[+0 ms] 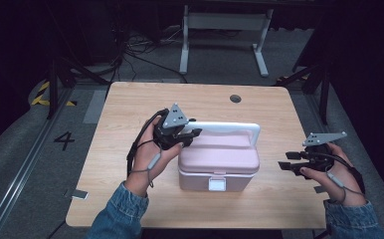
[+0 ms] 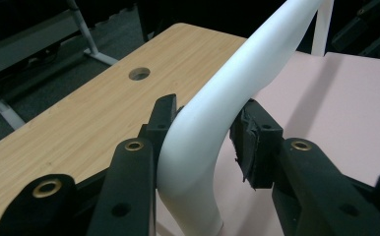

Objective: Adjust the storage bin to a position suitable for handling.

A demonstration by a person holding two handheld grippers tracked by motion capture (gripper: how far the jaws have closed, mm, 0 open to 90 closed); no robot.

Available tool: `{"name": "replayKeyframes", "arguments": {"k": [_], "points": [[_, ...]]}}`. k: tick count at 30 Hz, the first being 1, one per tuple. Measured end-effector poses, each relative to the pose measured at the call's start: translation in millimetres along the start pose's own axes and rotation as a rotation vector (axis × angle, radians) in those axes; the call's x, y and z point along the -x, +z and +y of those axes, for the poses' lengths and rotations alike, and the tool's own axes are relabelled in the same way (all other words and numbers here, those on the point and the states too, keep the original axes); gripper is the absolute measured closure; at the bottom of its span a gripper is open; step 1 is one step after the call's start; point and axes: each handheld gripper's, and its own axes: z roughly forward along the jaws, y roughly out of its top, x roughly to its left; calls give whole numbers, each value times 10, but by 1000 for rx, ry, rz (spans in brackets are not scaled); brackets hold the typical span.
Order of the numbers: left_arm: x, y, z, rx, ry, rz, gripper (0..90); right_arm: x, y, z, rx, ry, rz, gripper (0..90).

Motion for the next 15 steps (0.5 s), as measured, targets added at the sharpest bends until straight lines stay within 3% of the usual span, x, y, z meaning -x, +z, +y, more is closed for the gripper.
{"name": "replayKeyframes", "arguments": {"k": [13,15], "points": [[-193,40,186,-25,-69,-34,651,17,-31,-4,17,4,2,493],[-215,44,203,-30,-82,-40,652,15,-37,-2,25,7,21,493]]}}
